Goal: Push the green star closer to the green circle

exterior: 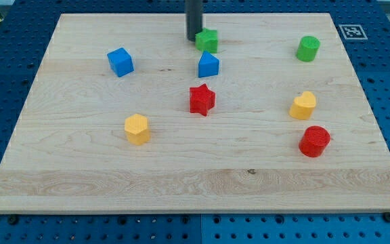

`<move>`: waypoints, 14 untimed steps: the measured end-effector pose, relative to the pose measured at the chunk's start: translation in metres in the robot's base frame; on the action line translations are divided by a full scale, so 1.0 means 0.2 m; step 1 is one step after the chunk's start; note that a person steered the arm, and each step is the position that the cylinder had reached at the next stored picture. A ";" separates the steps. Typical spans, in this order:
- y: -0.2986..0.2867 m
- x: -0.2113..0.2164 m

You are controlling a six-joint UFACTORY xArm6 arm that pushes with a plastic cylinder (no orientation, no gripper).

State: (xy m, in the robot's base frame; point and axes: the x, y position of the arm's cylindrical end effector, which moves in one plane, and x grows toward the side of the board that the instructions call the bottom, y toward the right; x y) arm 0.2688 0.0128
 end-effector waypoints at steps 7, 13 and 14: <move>0.20 0.29; 0.30 0.09; 0.44 0.09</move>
State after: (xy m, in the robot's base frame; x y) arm 0.2876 0.1017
